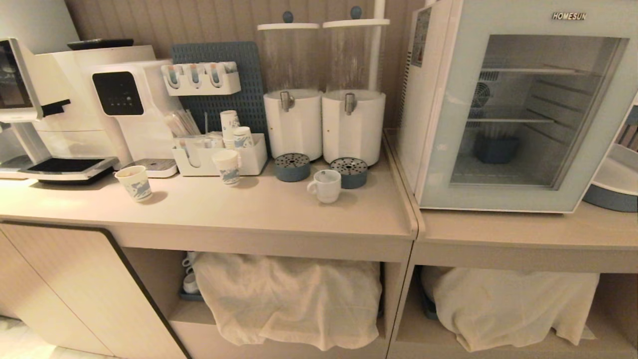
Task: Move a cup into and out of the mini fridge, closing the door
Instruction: Open the freezer door
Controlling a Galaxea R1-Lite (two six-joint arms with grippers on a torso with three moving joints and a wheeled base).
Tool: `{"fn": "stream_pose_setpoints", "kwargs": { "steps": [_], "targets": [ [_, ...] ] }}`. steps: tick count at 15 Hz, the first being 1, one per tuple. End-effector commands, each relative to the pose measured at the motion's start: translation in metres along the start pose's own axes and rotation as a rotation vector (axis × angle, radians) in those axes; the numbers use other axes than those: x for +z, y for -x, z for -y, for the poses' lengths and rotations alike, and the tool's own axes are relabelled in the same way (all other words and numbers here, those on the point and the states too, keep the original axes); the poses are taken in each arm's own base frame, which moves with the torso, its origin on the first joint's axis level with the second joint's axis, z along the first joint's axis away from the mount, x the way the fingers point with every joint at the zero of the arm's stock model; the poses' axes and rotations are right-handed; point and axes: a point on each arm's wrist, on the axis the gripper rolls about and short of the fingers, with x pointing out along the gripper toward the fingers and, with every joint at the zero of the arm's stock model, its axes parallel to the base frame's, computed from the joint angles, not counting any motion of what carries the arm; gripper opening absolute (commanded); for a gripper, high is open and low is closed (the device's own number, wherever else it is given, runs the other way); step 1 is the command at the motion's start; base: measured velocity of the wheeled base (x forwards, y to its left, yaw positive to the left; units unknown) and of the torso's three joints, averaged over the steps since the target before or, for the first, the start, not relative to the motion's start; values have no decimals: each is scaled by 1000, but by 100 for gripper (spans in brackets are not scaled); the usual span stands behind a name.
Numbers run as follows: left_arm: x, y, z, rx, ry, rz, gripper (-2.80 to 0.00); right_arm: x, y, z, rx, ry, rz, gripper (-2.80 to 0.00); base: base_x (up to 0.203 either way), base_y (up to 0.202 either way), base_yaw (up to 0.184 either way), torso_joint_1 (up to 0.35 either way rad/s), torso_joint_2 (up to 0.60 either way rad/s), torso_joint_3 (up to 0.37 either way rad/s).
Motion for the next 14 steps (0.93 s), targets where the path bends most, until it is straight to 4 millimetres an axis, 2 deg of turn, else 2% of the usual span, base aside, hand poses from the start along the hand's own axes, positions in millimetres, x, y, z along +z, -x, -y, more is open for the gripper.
{"fn": "stream_pose_setpoints", "kwargs": {
  "steps": [1,14],
  "targets": [
    [-11,-1,-2,4,1,-34,-280,0,0,0,0,0,-1,-280,0,-192,3,2,7,7],
    [-11,-1,-2,4,1,-34,-280,0,0,0,0,0,-1,-280,0,-193,2,1,2,3]
  ]
}}
